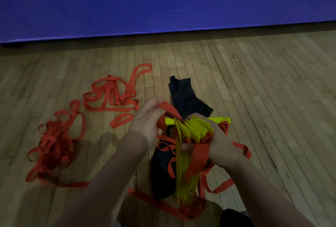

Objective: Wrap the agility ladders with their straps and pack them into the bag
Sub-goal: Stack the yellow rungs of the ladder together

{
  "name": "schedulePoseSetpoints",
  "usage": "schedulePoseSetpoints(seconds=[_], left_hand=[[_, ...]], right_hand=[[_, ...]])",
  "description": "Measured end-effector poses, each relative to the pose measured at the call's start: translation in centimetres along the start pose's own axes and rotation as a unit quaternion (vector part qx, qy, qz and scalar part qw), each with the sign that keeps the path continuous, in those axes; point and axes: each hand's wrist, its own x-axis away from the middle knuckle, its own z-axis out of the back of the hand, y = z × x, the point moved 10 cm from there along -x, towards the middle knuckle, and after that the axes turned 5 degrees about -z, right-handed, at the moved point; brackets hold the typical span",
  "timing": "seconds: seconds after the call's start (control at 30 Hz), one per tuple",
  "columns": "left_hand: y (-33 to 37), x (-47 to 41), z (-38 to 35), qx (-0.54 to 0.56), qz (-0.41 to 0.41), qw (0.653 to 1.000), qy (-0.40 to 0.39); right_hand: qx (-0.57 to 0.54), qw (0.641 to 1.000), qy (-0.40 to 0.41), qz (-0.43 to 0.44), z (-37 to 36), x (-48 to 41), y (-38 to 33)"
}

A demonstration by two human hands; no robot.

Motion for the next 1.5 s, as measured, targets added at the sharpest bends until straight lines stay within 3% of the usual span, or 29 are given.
schedulePoseSetpoints(seconds=[0.03, 0.17, 0.43, 0.7, 0.77, 0.87, 0.93, 1.1, 1.4, 1.5], left_hand=[[-0.3, -0.2, 0.7, -0.001, 0.004, 1.000, 0.027], [-0.5, -0.6, 1.9, 0.017, -0.008, 0.998, 0.058], [-1.1, -0.2, 0.0, -0.046, -0.001, 0.999, -0.028], [-1.8, -0.1, -1.8, -0.272, -0.123, 0.952, -0.072], [-1.5, 0.1, -1.6, -0.294, -0.140, 0.944, -0.053], [-0.2, 0.4, 0.1, -0.317, -0.165, 0.933, 0.045], [0.0, 0.6, 0.4, -0.315, -0.164, 0.932, 0.067], [-1.8, 0.6, -1.1, -0.230, -0.119, 0.966, 0.002], [-1.6, 0.3, -0.9, -0.219, -0.127, 0.968, 0.000], [-1.9, 0.2, -1.4, -0.153, -0.111, 0.982, -0.022]], right_hand=[[-0.018, 0.999, 0.001, 0.043, 0.0, 0.2, -1.0], [-0.039, 0.994, 0.074, 0.067, 1.7, 0.5, -1.3], [-0.083, 0.977, 0.168, 0.103, 4.0, 0.8, -1.5], [-0.066, 0.979, 0.165, 0.100, 2.7, 1.0, -1.3], [-0.063, 0.977, 0.181, 0.099, 2.6, 1.1, -1.2], [-0.075, 0.967, 0.217, 0.106, 2.9, 1.6, -1.4], [-0.076, 0.962, 0.240, 0.105, 3.1, 1.8, -1.3], [-0.059, 0.961, 0.255, 0.091, 3.3, 1.8, -1.0], [-0.039, 0.978, 0.180, 0.095, 1.8, 1.1, -1.1], [-0.043, 0.983, 0.148, 0.105, 1.4, 0.9, -1.4]])
